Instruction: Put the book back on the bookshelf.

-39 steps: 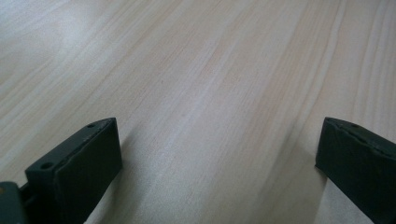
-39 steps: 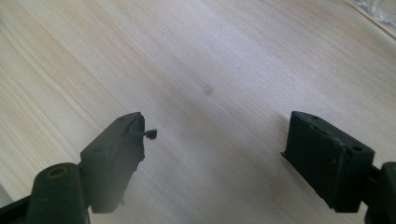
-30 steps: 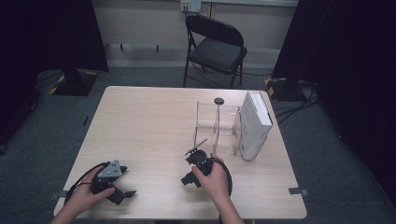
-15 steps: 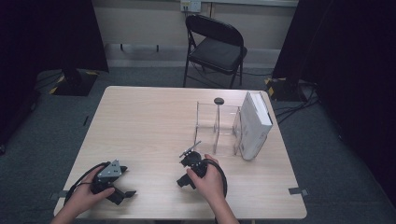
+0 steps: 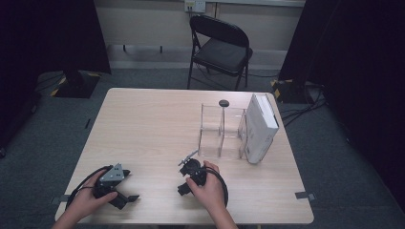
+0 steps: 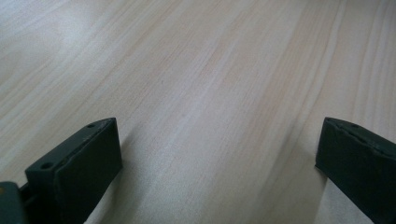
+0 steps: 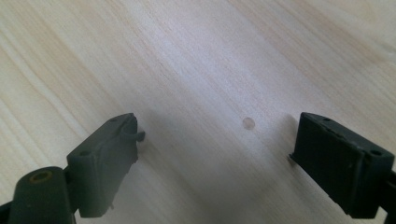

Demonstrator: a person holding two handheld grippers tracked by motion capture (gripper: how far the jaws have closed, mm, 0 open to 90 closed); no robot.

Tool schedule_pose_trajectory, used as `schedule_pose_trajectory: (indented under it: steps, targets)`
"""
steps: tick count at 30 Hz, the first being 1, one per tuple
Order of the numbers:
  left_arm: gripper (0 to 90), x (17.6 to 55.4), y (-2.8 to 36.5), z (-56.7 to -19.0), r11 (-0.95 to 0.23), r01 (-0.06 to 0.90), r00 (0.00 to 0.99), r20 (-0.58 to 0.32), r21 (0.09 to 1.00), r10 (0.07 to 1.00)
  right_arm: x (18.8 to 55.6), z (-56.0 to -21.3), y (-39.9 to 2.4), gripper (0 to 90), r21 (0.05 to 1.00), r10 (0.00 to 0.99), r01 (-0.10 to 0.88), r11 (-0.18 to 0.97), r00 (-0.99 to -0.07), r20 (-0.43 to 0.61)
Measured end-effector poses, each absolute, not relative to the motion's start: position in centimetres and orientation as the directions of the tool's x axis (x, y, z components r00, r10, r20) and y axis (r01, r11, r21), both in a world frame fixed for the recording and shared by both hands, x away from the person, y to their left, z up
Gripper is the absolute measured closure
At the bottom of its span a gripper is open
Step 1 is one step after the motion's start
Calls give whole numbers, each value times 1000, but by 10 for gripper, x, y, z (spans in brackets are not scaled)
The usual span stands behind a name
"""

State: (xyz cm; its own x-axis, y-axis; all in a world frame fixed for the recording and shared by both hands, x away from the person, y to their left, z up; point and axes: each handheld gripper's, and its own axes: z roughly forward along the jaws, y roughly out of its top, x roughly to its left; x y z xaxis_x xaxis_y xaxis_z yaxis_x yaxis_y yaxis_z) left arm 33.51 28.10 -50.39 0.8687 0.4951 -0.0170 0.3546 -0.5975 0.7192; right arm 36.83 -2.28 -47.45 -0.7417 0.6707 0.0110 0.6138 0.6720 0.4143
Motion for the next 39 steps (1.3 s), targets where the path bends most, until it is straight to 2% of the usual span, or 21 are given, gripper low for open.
schedule_pose_trajectory:
  steps: [8, 22, 39]
  targets:
    - [0, 335, 281, -504, -598, 354, 869, -16, 719, 495, 364, -477, -22, 100, 443, 672, 601, 665, -741, -4]
    - [0, 335, 281, -504, -598, 354, 869, -16, 719, 495, 353, -489, -32, 95, 603, 681, 541, 586, -733, -5]
    - [0, 335, 281, -504, -598, 354, 869, -16, 719, 495, 345, -499, -37, 93, 701, 699, 496, 512, -715, -5]
